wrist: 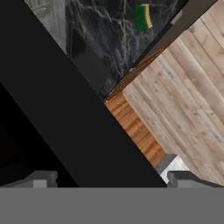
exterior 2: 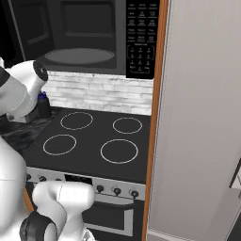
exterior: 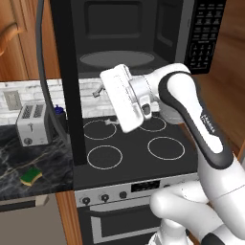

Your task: Place the sponge inside the microwave to prepare for sanitizing.

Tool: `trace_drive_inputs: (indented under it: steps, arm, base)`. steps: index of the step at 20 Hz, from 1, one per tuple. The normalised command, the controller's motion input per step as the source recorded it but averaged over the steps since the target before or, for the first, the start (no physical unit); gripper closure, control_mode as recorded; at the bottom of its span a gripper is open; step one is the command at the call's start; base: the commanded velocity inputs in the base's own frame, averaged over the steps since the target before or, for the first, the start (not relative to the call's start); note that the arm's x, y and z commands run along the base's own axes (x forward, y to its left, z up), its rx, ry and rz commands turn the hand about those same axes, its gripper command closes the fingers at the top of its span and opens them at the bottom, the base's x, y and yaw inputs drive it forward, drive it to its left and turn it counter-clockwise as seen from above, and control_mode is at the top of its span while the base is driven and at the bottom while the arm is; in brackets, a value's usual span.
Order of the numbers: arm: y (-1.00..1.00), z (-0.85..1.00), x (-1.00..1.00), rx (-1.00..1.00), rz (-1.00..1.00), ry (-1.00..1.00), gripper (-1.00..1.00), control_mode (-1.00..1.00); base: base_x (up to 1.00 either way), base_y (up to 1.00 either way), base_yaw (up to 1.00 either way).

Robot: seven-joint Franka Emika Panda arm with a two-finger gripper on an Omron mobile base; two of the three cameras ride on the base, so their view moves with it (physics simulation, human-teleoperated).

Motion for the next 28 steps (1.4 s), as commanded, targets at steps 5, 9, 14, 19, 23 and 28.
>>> trace_drive_inputs:
  steps: [5, 9, 14, 19, 23, 28]
  arm:
    - [-0.57, -0.05, 0.0, -0.14, 0.0, -0.07, -1.0, -1.0]
    - [-0.25, -0.57, 0.09, -0.23, 0.0, -0.04, -1.0, -1.0]
    - [-0.08, -0.8, 0.33, -0.3, 0.0, 0.0, -1.0, -1.0]
    - [-0.15, -0.84, 0.5, -0.19, 0.0, 0.03, -1.0, -1.0]
    - [0.0, -0.86, 0.46, -0.01, 0.0, 0.27, -1.0, -1.0]
    - [0.31, -0.53, 0.37, 0.01, 0.0, 0.13, -1.0, -1.0]
  base:
    - [0.0, 0.0, 0.0]
    - [0.0, 0.0, 0.0]
    - [0.0, 0.0, 0.0]
    - [0.0, 0.0, 0.0]
    - [0.0, 0.0, 0.0]
    - [0.0, 0.0, 0.0]
